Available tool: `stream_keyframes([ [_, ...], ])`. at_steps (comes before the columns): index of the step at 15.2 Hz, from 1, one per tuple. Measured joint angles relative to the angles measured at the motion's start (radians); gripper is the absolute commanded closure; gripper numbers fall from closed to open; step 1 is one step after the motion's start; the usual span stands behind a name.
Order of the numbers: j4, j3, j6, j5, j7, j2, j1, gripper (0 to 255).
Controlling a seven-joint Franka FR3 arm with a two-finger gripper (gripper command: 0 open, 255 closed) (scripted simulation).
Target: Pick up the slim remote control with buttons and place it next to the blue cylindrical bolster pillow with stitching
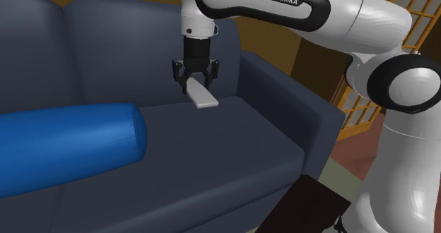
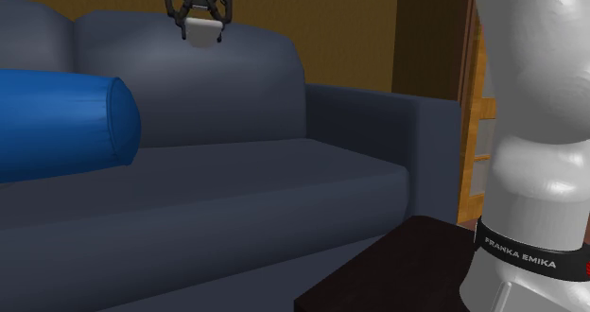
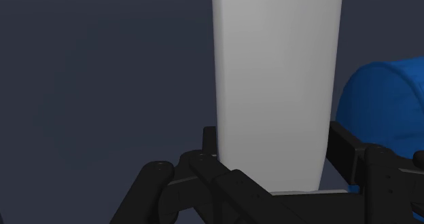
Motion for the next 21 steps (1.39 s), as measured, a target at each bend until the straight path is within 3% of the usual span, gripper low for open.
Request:
stream_keyframes([
  [6, 0.357, 0.024, -0.131, -0.092, 0.121, 0.237, 0.165, 255],
  [7, 0.369, 0.025, -0.133, -0.096, 0.131, 0.248, 0.177, 255],
  [21, -0.002, 0.034, 0.123, -0.054, 0.147, 0.134, 0.115, 255],
])
